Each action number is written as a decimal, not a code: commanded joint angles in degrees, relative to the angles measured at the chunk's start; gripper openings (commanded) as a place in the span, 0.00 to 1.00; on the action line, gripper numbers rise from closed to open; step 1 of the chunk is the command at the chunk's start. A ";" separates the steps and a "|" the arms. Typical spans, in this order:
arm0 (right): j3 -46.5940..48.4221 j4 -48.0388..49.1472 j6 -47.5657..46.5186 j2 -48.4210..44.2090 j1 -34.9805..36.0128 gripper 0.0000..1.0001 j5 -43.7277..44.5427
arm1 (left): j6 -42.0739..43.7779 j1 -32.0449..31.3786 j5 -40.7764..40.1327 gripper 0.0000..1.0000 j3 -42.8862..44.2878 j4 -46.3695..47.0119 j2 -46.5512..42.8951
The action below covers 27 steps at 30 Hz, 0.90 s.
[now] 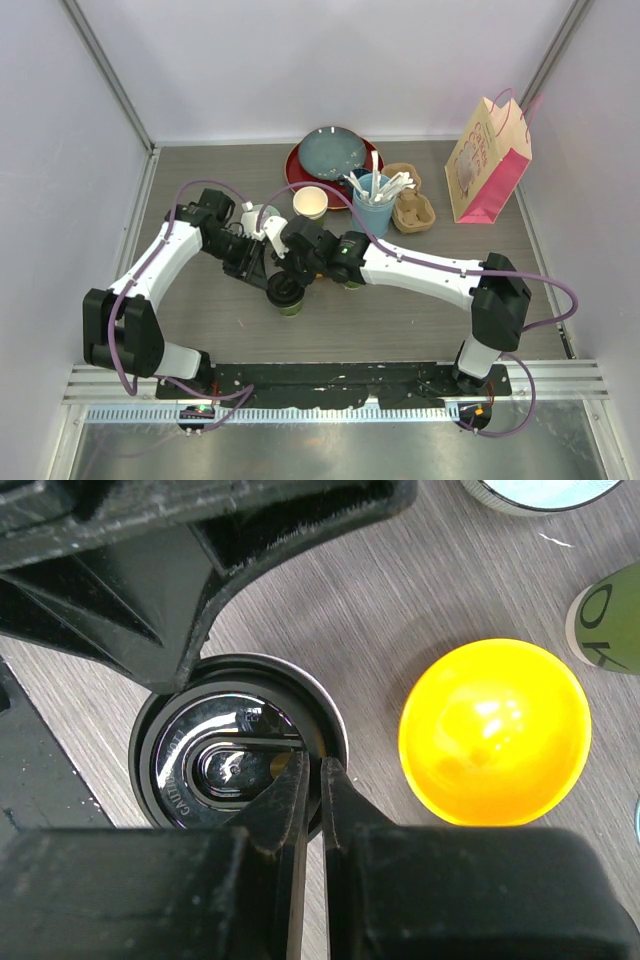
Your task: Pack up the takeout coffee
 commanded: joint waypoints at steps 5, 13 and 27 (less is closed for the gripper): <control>-1.76 7.82 -0.85 -2.79 0.87 0.01 2.20 | 0.60 0.47 1.65 0.41 1.81 -0.82 -1.59; -2.11 6.67 -0.68 -2.26 0.95 0.01 1.49 | 0.52 0.47 1.64 0.36 0.75 -0.20 0.00; -5.80 9.83 0.46 -2.88 1.39 0.01 2.02 | -1.24 -0.06 -1.34 0.26 -0.13 1.56 2.37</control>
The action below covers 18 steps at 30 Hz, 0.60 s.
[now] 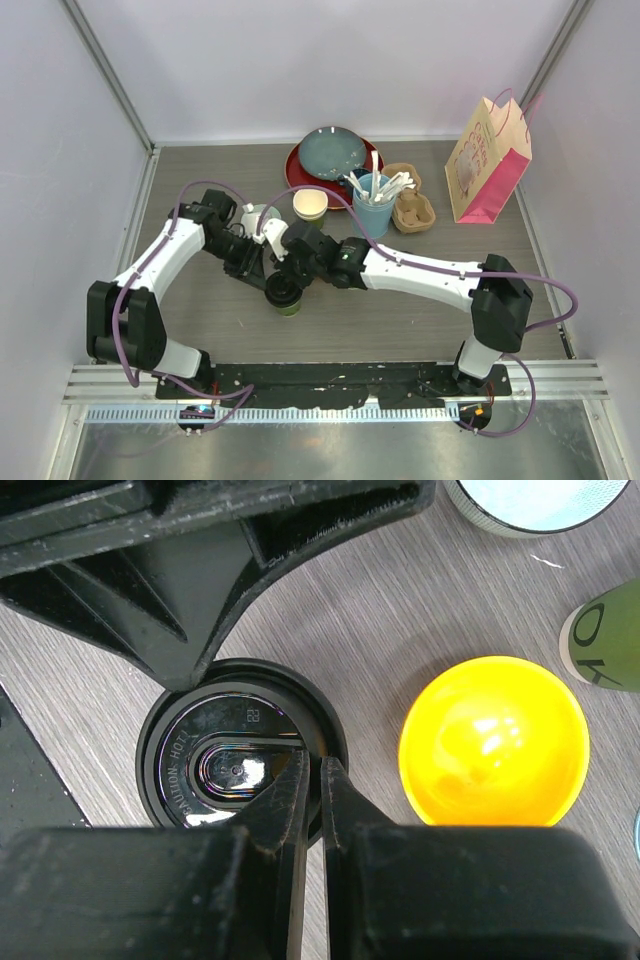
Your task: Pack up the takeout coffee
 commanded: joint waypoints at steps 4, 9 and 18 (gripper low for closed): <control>-5.40 6.02 1.52 -3.45 0.50 0.01 0.23 | -0.70 -0.74 -0.67 0.23 -0.37 1.49 2.03; -13.22 11.29 4.67 -7.23 0.50 0.01 0.49 | -0.17 -0.91 0.21 0.22 -0.28 1.49 1.51; -24.47 18.67 7.32 -10.83 0.50 0.01 1.90 | -0.35 -1.35 -0.93 0.21 -1.60 3.07 2.29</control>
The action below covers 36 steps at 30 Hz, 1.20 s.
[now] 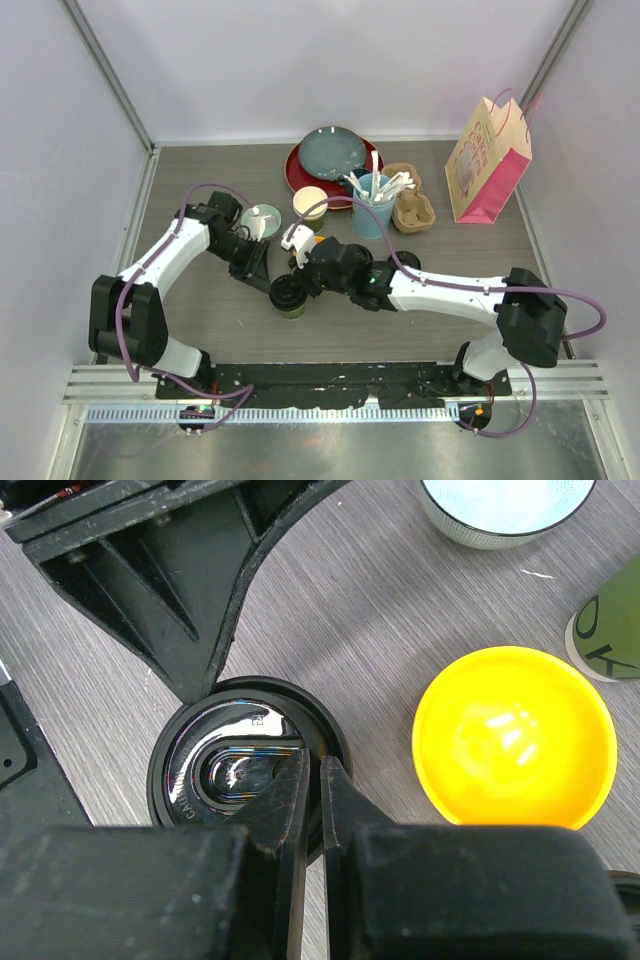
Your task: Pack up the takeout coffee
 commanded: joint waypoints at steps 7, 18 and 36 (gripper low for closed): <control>-7.71 -0.35 1.44 -1.73 0.45 0.01 1.84 | 1.16 -0.17 -2.22 0.21 -0.27 1.87 0.20; -4.10 0.17 -1.02 -1.73 0.45 0.01 0.70 | 1.87 0.00 -5.03 0.46 6.59 -0.77 -6.22; 0.56 2.37 -2.78 -2.60 0.45 0.39 -4.23 | -0.42 -9.40 -11.45 0.55 7.56 6.00 -6.13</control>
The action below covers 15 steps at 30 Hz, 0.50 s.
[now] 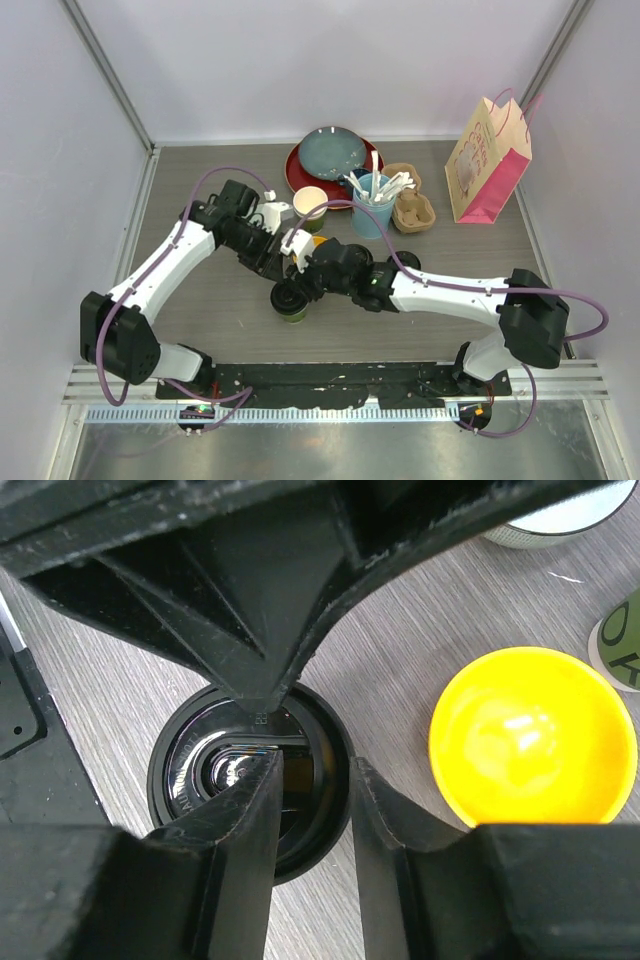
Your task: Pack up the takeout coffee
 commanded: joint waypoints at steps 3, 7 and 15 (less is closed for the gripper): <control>4.71 -2.27 -1.38 -1.21 0.32 0.43 -1.25 | -0.26 0.17 0.36 0.55 1.75 1.74 -1.72; 7.35 -3.24 -0.69 -1.21 0.32 0.55 -1.25 | -0.09 0.08 0.98 0.55 1.93 1.39 -1.72; 8.15 -12.53 15.55 -8.41 -0.47 0.64 0.50 | 0.53 -1.76 -1.21 0.53 2.19 1.21 -3.12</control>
